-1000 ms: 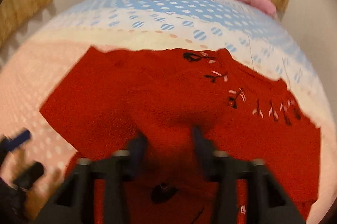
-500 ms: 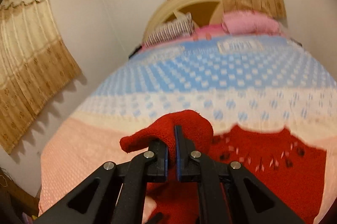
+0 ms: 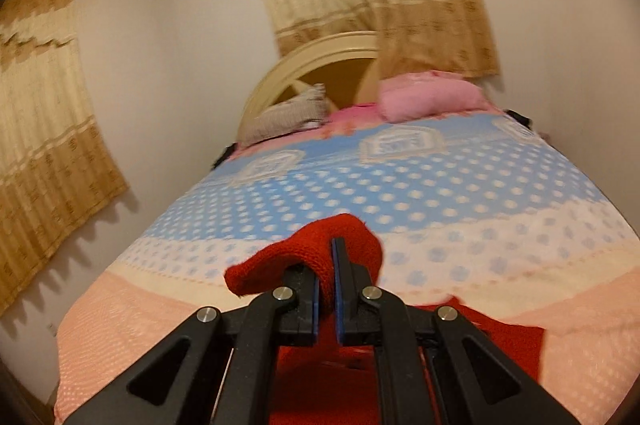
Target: Fold small clothes
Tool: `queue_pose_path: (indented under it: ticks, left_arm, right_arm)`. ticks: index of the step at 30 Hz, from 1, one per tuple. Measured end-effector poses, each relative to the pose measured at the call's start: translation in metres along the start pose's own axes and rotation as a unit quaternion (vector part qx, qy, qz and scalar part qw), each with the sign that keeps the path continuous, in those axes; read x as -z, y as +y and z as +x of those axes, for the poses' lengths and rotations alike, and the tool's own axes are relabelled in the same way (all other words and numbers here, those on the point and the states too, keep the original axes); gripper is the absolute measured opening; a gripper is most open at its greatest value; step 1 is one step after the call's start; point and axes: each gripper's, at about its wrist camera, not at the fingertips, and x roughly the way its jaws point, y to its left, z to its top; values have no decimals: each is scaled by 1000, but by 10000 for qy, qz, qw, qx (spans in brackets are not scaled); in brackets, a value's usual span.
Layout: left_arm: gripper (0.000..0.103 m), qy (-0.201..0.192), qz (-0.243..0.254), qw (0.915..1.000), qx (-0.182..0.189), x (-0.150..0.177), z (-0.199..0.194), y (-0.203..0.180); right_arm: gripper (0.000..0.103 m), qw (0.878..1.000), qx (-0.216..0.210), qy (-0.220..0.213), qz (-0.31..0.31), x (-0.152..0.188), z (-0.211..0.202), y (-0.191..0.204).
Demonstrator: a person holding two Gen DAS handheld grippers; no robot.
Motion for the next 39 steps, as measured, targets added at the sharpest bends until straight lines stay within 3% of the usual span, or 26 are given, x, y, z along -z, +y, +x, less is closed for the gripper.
queue_pose_path:
  ticks: [6,10,11,13,16,19,21,24,28,31,32,33,34,39]
  left_arm:
    - [82,29,108,9998,-158,0,3,-4]
    - [84,51,174,9996,-194,1,4,-6]
    - [84,55,182,9996,-203,1,4,-6]
    - [85,59,214,9995,-241,1,5,-7]
    - [85,63,240,9994,-260,1,5,-8]
    - [85,64,241,9993,-266,1,6,-8]
    - [86,68,254,9993,-273,1,6,-8]
    - [86,70,257,9993,-277,0,7,-9]
    - [86,63,231,9994,-249,0,8,-9]
    - [87,64,235,9994,-252,0,9,-9]
    - [88,68,237,9994,-252,0,10,-9]
    - [88,67,233,9994,-249,0,9,-9]
    - [88,64,223,9994,-247,0,9,-9]
    - [89,-43,-132,9999,-83,0,7,-1]
  right_arm:
    - [5,9974,141,619,339,59,13,-90]
    - [6,9860,688,1406,582,119,26,-143]
    - [13,9810,787,1601,768,132,25,-157]
    - [41,9730,934,1745,1188,148,15,-179]
    - [52,9715,1236,1472,1387,155,-13,-197]
    - [52,9684,1718,1217,1341,145,-36,-201]
    - [52,9758,1581,954,1170,132,-50,-190]
    - [52,9804,1602,942,656,112,-45,-171]
    - [52,9690,2017,1376,380,111,-13,-170]
    - [51,9613,1986,1850,464,129,19,-180]
    - [44,9583,2045,1952,420,135,25,-181]
    - [17,9560,2085,2031,361,139,30,-182]
    - [12,9554,2048,2099,342,142,33,-183]
    - [11,9664,2010,1598,101,126,18,-166]
